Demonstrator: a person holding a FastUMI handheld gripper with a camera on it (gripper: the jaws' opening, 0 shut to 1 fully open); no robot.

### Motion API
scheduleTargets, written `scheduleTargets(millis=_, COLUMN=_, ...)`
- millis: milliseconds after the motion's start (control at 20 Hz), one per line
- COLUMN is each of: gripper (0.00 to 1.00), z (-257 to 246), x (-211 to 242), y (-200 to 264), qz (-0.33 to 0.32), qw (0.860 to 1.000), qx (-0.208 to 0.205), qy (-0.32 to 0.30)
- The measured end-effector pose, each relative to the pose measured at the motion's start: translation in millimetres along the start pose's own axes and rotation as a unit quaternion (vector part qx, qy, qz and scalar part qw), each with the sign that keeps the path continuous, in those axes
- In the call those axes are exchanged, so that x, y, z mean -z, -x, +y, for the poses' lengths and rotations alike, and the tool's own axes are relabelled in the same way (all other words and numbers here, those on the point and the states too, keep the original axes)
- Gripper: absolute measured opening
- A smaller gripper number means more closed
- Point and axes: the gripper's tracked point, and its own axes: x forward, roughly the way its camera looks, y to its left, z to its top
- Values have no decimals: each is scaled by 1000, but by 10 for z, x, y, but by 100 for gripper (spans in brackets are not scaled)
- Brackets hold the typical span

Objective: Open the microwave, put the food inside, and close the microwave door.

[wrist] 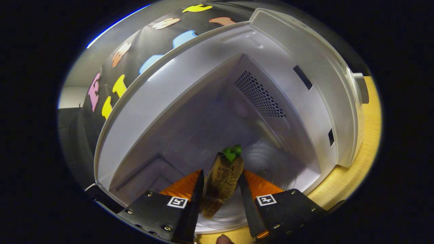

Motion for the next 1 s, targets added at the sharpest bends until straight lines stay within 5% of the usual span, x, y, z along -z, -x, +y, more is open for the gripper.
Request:
scheduleTargets(millis=300, gripper=73, z=79, x=-138, y=124, qz=-54, qw=990, qx=21, qy=128)
scheduleTargets(millis=400, gripper=75, z=122, x=-394, y=266, qz=-117, qw=969, qx=44, qy=214)
scheduleTargets(millis=450, gripper=87, z=236, x=-506, y=330, qz=-150, qw=956, qx=38, qy=249)
scheduleTargets(millis=500, gripper=87, z=428, x=-493, y=407, qz=-163, qw=950, qx=17, qy=266)
scheduleTargets(millis=1000, gripper=87, z=831, x=51, y=1574, qz=-73, qw=938, qx=-83, qy=328)
